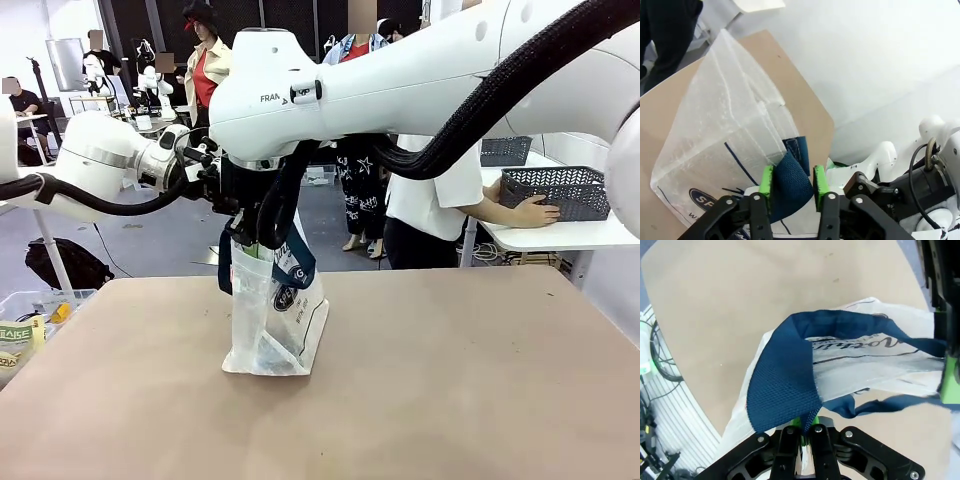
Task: Transfer purchased items from the store into the shopping bag.
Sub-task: Move the Reusable shopping bag to the right side of the table.
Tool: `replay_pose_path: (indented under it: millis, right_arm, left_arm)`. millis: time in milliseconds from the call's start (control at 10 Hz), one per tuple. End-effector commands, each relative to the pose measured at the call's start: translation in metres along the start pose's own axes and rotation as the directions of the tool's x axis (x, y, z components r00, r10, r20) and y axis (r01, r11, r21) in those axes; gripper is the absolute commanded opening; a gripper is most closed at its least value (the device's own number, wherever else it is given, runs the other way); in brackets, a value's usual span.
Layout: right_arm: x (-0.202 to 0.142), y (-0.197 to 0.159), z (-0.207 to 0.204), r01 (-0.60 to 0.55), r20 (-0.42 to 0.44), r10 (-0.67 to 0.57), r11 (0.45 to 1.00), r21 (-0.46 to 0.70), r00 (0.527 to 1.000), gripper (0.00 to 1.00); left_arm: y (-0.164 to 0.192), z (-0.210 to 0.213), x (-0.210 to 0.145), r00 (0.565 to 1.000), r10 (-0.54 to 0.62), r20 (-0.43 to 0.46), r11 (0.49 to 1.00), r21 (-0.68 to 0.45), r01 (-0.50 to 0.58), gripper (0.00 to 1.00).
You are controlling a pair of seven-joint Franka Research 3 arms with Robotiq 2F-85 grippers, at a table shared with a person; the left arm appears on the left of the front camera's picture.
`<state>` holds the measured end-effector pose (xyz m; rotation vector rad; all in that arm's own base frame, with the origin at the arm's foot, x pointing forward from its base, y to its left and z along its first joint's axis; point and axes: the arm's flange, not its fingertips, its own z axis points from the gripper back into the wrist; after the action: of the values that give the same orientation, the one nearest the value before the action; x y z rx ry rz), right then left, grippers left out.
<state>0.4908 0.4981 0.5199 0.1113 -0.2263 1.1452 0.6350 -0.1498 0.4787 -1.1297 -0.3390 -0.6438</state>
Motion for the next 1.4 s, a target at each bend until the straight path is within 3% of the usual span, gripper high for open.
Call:
replay_pose_path:
  millis: [0, 600, 1100, 1200, 1300]
  right_arm:
    - [0.016, 0.001, -0.001, -0.018, -0.032, 0.018, 1.000, -0.015, 0.999, 0.00]
    - [0.024, 0.017, -0.004, -0.002, -0.061, -0.002, 0.998, -0.058, 0.998, 0.00]
    - [0.021, 0.026, -0.001, -0.007, -0.052, 0.004, 0.998, -0.068, 0.999, 0.00]
    - [0.021, 0.027, -0.001, -0.009, -0.049, 0.006, 0.998, -0.069, 0.999, 0.00]
    - [0.020, 0.027, -0.001, -0.010, -0.046, 0.006, 0.998, -0.069, 0.999, 0.00]
  left_arm:
    - [0.011, 0.000, 0.006, 0.999, -0.036, 0.015, 0.998, -0.048, 0.036, 0.56]
    - [0.005, -0.014, 0.012, 1.000, -0.008, -0.025, 0.989, 0.150, 0.012, 0.56]
    - [0.006, -0.032, 0.019, 0.996, 0.086, -0.028, 0.926, 0.372, -0.070, 0.56]
    - [0.006, -0.032, 0.019, 0.996, 0.086, -0.029, 0.925, 0.374, -0.069, 0.47]
    - [0.006, -0.031, 0.019, 0.996, 0.085, -0.037, 0.928, 0.367, -0.065, 0.28]
